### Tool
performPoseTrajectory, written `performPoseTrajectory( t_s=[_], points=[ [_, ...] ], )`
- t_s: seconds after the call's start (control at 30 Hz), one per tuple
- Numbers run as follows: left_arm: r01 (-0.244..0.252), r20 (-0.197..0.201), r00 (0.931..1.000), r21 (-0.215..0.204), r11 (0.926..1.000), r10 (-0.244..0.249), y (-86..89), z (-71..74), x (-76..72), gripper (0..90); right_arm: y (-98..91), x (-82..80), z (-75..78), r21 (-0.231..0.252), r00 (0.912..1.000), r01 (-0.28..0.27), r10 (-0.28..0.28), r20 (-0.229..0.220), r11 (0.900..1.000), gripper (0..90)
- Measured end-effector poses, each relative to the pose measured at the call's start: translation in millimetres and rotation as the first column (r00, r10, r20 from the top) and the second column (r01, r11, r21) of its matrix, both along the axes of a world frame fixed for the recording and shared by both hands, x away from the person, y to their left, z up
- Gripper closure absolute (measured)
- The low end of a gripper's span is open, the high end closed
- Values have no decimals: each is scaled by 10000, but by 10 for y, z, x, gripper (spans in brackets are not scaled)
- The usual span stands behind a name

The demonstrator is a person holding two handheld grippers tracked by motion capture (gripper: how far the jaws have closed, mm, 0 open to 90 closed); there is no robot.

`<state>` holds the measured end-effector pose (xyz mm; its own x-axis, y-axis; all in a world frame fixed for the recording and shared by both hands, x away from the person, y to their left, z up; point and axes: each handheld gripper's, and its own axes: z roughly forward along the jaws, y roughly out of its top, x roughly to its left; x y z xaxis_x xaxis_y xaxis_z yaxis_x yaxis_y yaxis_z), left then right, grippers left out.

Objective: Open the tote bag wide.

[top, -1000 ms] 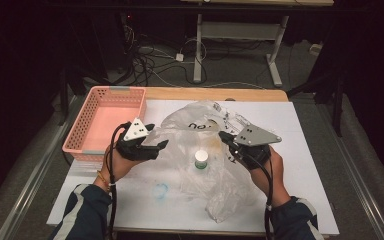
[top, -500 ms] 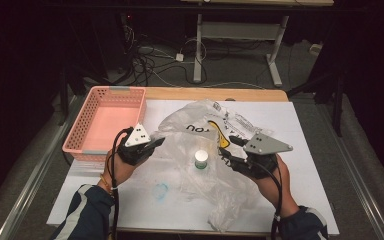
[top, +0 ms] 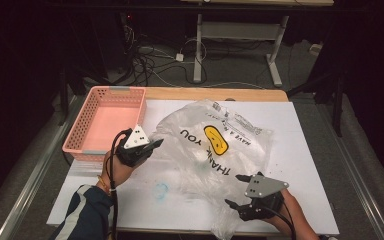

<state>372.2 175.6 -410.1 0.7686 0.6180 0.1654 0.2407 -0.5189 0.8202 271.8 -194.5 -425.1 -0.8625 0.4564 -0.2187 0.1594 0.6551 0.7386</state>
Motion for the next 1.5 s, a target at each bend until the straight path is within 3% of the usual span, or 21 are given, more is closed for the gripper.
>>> performPoseTrajectory(
  t_s=[0.17, 0.27, 0.3, 0.33, 0.37, 0.4, 0.43, 0.47, 0.53, 0.63, 0.73, 0.8, 0.9, 1.0, 1.27, 1.5],
  points=[
    [-15, -43, 10000, 49, 10000, 15, 4, -18, 6, 873, 45, 87, -218, -913, 9929, -692, 597, -1025, 9934, 241],
    [-4, -85, 10000, 78, 10000, 4, 6, -32, 15, 873, 52, 164, -370, -1105, 9858, -692, 510, -1597, 9915, 279],
    [-3, -100, 9999, 96, 10000, 4, 4, -36, 17, 873, 59, 186, -412, -1352, 9837, -717, 477, -1735, 9882, 325],
    [-4, -94, 10000, 127, 9999, 6, 2, -40, 18, 873, 60, 231, -466, -1316, 9794, -672, 403, -1977, 9890, 442],
    [-9, -86, 10000, 139, 9999, 10, 2, -41, 19, 873, 60, 231, -466, -1316, 9794, -672, 403, -1977, 9890, 442],
    [-25, -89, 10000, 176, 9998, 27, 0, -44, 20, 872, 56, 263, -474, -964, 9721, -615, 377, -2316, 9934, 571],
    [-100, -61, 9999, 226, 9997, 101, -3, -45, 21, 872, 63, 274, -475, -888, 9734, -540, 326, -2267, 9946, 661],
    [-143, -61, 9999, 191, 9997, 144, -2, -48, 24, 872, 63, 274, -475, -888, 9734, -540, 326, -2267, 9946, 661],
    [-179, -51, 9998, 191, 9997, 180, 5, -50, 29, 872, 85, 276, -471, -955, 9773, -413, 204, -2109, 9946, 789],
    [-241, 39, 9997, 179, 9995, 240, 22, -37, 24, 872, 115, 256, -437, -1093, 9873, -392, 217, -1571, 9932, 869],
    [-295, 310, 9991, 162, 9994, 290, 49, -16, 16, 872, 81, 231, -330, -318, 9952, 8, -39, -981, 9995, 884],
    [-311, 292, 9991, 131, 9994, 307, 58, -15, 9, 872, 54, 204, -236, 319, 9995, 234, -228, -195, 9992, 888],
    [-310, 351, 9989, 99, 9995, 306, 61, -11, 8, 872, 47, 177, -103, 1060, 9971, 435, -497, 568, 9934, 891],
    [-293, 487, 9984, 140, 9995, 286, 62, -5, 4, 873, 63, 172, -20, 1365, 9915, 324, -491, 1208, 9901, 893],
    [-89, 402, 9992, 82, 9999, 86, 56, -18, -21, 872, 45, 195, -15, 1683, 9894, 306, -538, 1349, 9853, 893],
    [-10, 618, 9981, 244, 9997, -5, 17, -31, -76, 873, 41, 190, -5, 1637, 9846, 430, -696, 1602, 9856, 893]
  ],
)
